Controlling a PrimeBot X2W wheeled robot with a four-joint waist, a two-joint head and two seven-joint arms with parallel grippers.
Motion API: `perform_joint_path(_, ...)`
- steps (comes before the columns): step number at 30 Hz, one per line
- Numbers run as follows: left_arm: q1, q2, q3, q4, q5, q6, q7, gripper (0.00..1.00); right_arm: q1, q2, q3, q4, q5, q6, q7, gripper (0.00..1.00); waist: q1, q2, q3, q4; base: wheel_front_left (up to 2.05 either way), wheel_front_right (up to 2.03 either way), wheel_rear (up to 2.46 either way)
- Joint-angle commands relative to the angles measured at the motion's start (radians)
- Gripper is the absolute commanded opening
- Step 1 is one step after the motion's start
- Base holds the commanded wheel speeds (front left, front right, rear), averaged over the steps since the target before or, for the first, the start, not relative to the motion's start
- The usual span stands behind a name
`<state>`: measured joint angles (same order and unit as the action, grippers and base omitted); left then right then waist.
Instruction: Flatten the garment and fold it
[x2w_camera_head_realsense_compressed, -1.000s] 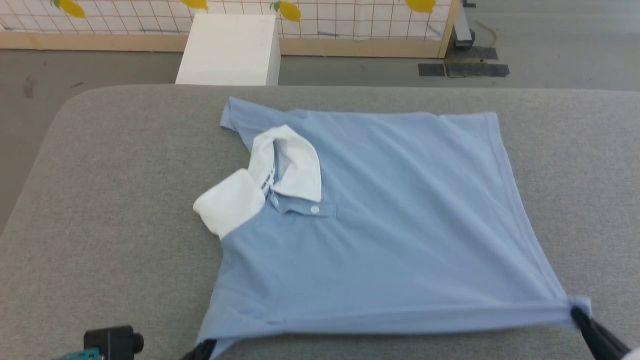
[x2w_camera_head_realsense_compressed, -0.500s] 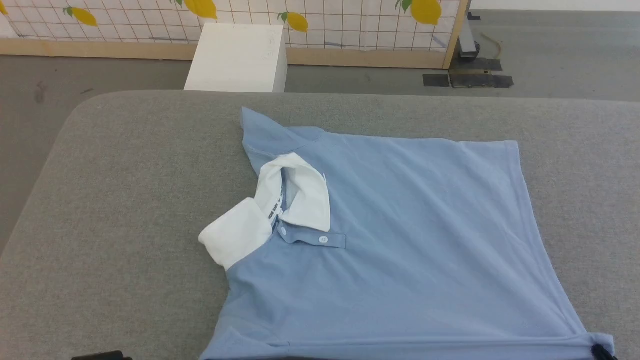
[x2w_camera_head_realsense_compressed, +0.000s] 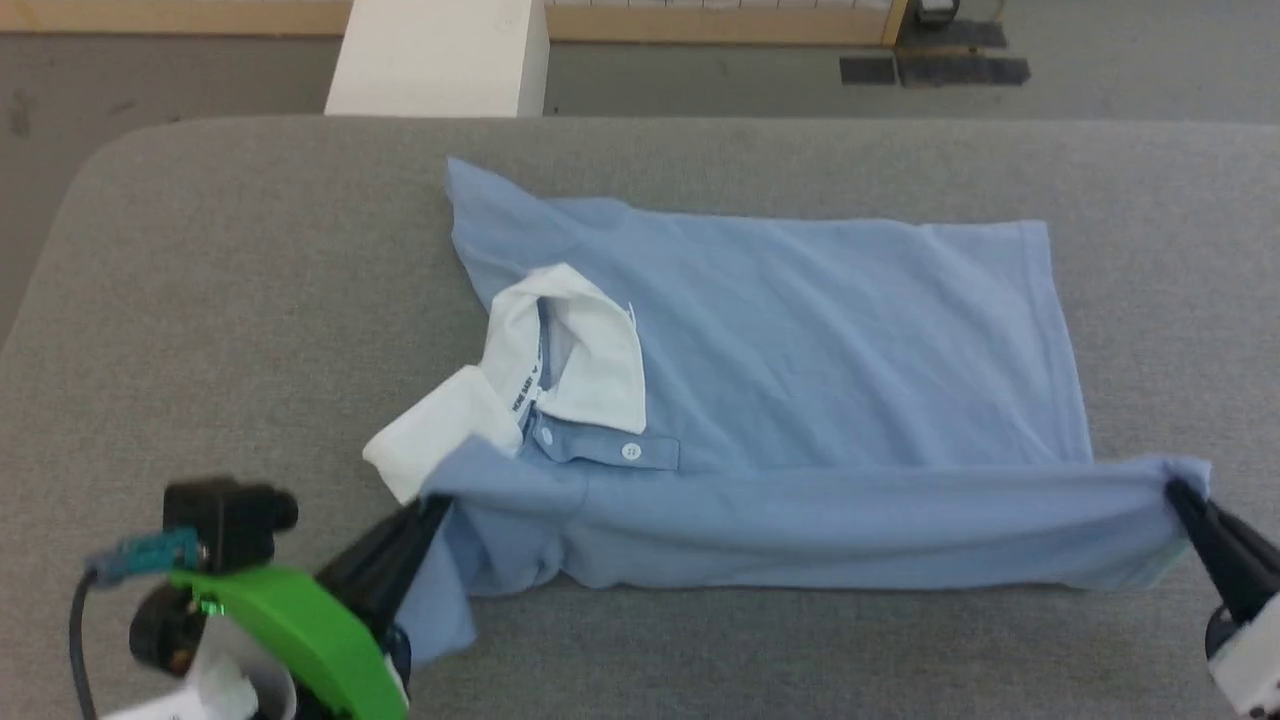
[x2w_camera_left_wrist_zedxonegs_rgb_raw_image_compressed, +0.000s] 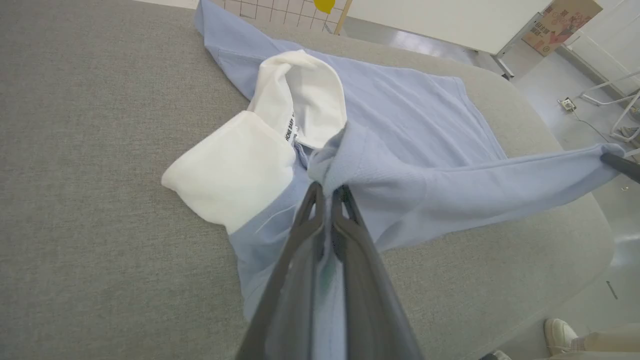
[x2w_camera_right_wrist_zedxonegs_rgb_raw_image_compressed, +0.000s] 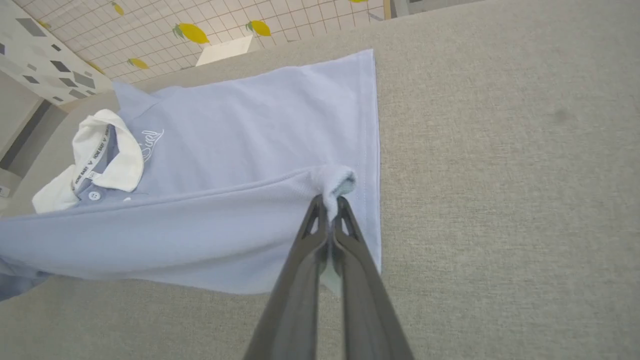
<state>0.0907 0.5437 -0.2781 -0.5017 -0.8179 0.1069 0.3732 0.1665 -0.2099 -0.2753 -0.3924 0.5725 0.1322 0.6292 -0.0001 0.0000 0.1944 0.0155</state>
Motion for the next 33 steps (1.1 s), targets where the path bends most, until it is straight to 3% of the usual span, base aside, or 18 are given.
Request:
perform_joint_path(1, -0.056, 0.002, 0.0, 0.023, 0.017, -0.016, 0.0, 0.0, -0.042, -0.008, 0.007, 0.019, 0.0, -0.002, -0.016, 0.0, 0.0001, 0.0, 0.075, 0.0, 0.0, 0.0, 0.0)
perform_joint_path(6, -0.216, -0.024, -0.028, 0.161, 0.041, -0.066, -0.011, 0.0, -0.153, -0.056, 0.046, 0.119, -0.002, -0.002, -0.051, 0.0, 0.0001, 0.0, 0.152, 0.0, 0.0, 0.0, 0.0)
perform_joint_path(7, -0.275, -0.047, -0.066, 0.256, 0.048, -0.094, -0.002, 0.0, -0.202, -0.077, 0.085, 0.189, 0.0, -0.002, -0.058, 0.0, 0.0001, 0.0, 0.184, -0.003, 0.0, 0.0, 0.0)
perform_joint_path(9, -0.307, -0.063, -0.088, 0.316, 0.056, -0.108, -0.003, 0.0, -0.227, -0.089, 0.115, 0.236, 0.002, -0.002, -0.061, 0.0, 0.0001, 0.0, 0.198, -0.005, 0.0, 0.0, 0.0)
perform_joint_path(18, -0.408, -0.131, -0.163, 0.587, 0.066, -0.151, 0.011, 0.0, -0.319, -0.128, 0.225, 0.47, 0.001, -0.002, -0.063, 0.0, 0.0001, 0.0, 0.216, 0.003, 0.0, 0.0, 0.0)
perform_joint_path(21, -0.419, -0.139, -0.158, 0.601, 0.059, -0.149, 0.006, 0.0, -0.334, -0.129, 0.231, 0.496, 0.005, -0.002, -0.074, 0.0, 0.0001, 0.0, 0.213, 0.007, 0.0, 0.0, 0.0)
perform_joint_path(22, -0.419, -0.141, -0.154, 0.6, 0.055, -0.147, 0.003, 0.0, -0.337, -0.129, 0.232, 0.496, 0.006, -0.002, -0.08, 0.41, 0.0001, 0.0, 0.211, 0.008, 0.0, 0.0, 0.0)
perform_joint_path(23, -0.416, -0.143, -0.146, 0.594, 0.046, -0.145, -0.002, 0.25, -0.341, -0.129, 0.229, 0.495, 0.008, -0.002, -0.091, 1.0, 0.0001, 0.0, 0.207, 0.009, 0.0, 0.0, 0.0)
perform_joint_path(25, -0.405, -0.145, -0.134, 0.579, 0.03, -0.142, -0.009, 0.57, -0.34, -0.128, 0.22, 0.492, 0.013, -0.002, -0.1, 1.0, 0.0001, 0.0, 0.195, 0.01, 0.0, 0.0, 0.0)
perform_joint_path(26, -0.398, -0.146, -0.126, 0.569, 0.021, -0.14, -0.014, 0.82, -0.337, -0.128, 0.218, 0.487, 0.018, -0.002, -0.099, 1.0, 0.0001, 0.0, 0.188, 0.01, 0.0, 0.0, 0.0)
perform_joint_path(27, -0.387, -0.149, -0.115, 0.554, 0.008, -0.137, -0.022, 1.0, -0.333, -0.13, 0.214, 0.474, 0.022, -0.002, -0.097, 1.0, 0.0001, 0.0, 0.18, 0.01, 0.0, 0.0, 0.0)
perform_joint_path(33, -0.314, -0.145, -0.056, 0.437, -0.013, -0.119, -0.105, 1.0, -0.284, -0.127, 0.163, 0.353, 0.033, -0.002, -0.116, 1.0, 0.0001, 0.0, 0.123, 0.012, 0.0, 0.0, 0.0)
